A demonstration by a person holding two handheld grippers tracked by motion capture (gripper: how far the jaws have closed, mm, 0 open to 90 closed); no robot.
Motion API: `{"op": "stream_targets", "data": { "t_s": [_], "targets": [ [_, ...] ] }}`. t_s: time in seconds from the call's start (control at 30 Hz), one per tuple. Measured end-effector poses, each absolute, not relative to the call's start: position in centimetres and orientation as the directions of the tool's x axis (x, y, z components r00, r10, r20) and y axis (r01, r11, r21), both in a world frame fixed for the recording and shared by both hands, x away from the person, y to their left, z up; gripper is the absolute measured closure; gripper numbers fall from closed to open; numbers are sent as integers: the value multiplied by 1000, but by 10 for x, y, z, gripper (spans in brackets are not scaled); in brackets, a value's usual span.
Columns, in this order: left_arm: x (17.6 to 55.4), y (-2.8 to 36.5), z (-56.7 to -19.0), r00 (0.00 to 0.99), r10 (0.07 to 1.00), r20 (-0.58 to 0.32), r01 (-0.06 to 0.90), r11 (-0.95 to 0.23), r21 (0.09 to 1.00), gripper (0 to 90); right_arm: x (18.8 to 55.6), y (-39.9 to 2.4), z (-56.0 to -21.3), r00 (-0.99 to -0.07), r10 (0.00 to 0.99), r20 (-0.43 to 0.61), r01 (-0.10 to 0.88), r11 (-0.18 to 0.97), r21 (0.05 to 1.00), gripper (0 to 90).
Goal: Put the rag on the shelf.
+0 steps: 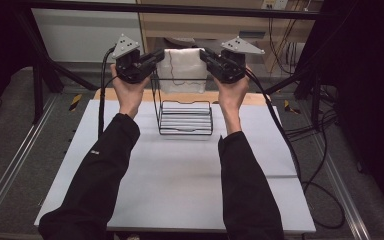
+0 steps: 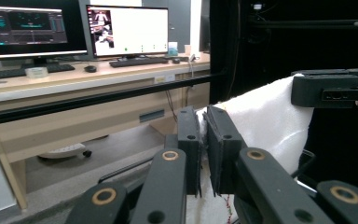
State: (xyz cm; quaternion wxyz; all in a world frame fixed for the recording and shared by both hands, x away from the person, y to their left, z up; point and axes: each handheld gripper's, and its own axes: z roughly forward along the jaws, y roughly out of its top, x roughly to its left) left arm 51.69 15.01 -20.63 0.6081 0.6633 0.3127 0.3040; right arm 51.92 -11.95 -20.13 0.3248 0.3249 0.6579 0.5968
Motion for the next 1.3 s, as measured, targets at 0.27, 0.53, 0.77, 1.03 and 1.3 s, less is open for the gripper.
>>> {"op": "stream_targets", "data": {
  "t_s": [0.27, 0.53, 0.77, 1.03, 1.3],
  "targets": [
    [514, 145, -212, 631, 775, 25, 54, -76, 996, 841, 512, -129, -209, -582, 813, -21, 55, 65, 996, 800],
    [506, 150, -215, 644, 765, 10, 70, -72, 995, 840, 503, -127, -211, -592, 805, -36, 48, 80, 996, 798],
    [502, 152, -220, 662, 749, 11, 81, -86, 993, 838, 499, -128, -218, -597, 801, -25, 56, 73, 996, 798],
    [496, 155, -223, 675, 738, 4, 101, -99, 990, 834, 490, -128, -223, -612, 790, -37, 59, 92, 994, 796],
    [485, 158, -228, 682, 731, -2, 132, -120, 984, 826, 478, -126, -225, -621, 782, -60, 73, 134, 988, 795]
  ]
}}
